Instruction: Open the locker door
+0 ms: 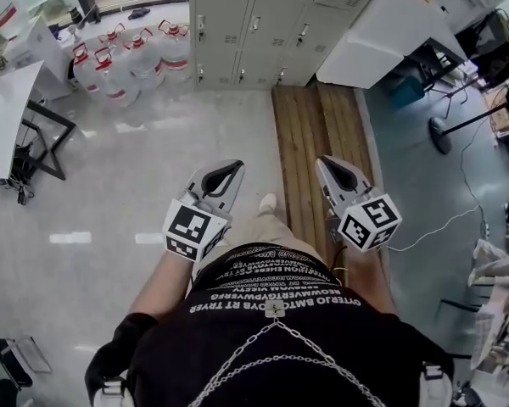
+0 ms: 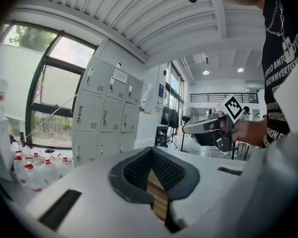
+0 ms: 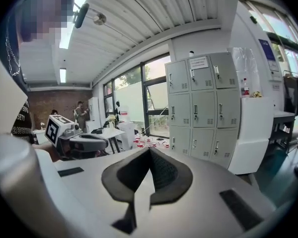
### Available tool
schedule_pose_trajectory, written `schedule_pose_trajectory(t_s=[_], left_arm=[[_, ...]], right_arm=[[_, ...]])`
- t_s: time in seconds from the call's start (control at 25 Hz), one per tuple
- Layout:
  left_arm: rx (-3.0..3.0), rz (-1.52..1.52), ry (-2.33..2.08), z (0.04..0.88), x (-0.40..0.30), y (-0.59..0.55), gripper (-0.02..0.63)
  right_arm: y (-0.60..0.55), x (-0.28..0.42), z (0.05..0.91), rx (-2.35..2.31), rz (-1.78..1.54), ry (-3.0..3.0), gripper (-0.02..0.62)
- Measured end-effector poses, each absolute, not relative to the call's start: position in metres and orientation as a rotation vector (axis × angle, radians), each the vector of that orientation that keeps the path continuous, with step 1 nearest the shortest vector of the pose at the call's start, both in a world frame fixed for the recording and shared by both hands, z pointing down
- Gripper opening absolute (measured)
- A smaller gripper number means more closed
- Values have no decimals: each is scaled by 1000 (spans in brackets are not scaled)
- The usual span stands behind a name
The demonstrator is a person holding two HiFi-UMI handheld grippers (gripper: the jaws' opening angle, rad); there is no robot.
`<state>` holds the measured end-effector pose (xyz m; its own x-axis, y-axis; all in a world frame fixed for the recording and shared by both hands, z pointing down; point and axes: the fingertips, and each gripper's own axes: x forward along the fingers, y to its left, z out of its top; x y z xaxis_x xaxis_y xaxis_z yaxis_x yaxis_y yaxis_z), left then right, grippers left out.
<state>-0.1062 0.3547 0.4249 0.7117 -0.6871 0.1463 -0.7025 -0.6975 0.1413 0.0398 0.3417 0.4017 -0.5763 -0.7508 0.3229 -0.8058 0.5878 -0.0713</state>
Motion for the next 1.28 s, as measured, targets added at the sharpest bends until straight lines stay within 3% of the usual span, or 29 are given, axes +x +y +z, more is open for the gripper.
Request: schedule_pose_trajectory(t_s=[0.52, 1.28], left_arm=[[2657, 244, -1435, 415, -121, 230, 5], [2684, 205, -1498, 390, -5, 87, 5]], right_arm=[[200, 84, 411, 1232, 231, -2627, -5], [42, 198, 405, 1256, 241, -2678, -5]])
